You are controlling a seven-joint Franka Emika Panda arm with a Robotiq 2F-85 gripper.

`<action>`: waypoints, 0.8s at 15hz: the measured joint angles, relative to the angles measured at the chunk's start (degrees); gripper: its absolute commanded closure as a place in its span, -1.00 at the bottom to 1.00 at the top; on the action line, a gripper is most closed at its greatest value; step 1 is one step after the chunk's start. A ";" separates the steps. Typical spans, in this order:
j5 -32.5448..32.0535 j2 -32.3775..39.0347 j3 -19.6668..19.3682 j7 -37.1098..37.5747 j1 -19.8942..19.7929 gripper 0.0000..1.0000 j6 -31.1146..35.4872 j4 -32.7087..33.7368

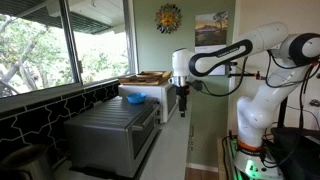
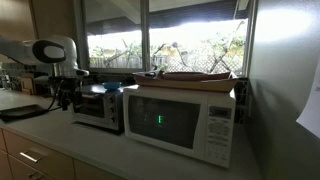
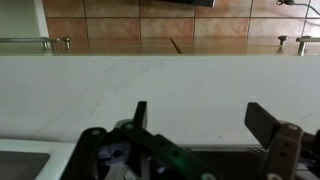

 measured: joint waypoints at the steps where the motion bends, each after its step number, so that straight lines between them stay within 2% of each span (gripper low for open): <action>1: 0.00 0.00 0.00 0.00 0.00 -1.00 0.00 0.00; 4: 0.31 0.00 -0.05 0.88 -0.06 -1.00 0.00 0.06; 10: 8.64 -0.04 -0.82 11.64 -1.38 -1.00 0.34 1.80; 12: 11.26 -0.04 -0.95 14.45 -2.18 -1.00 2.75 2.00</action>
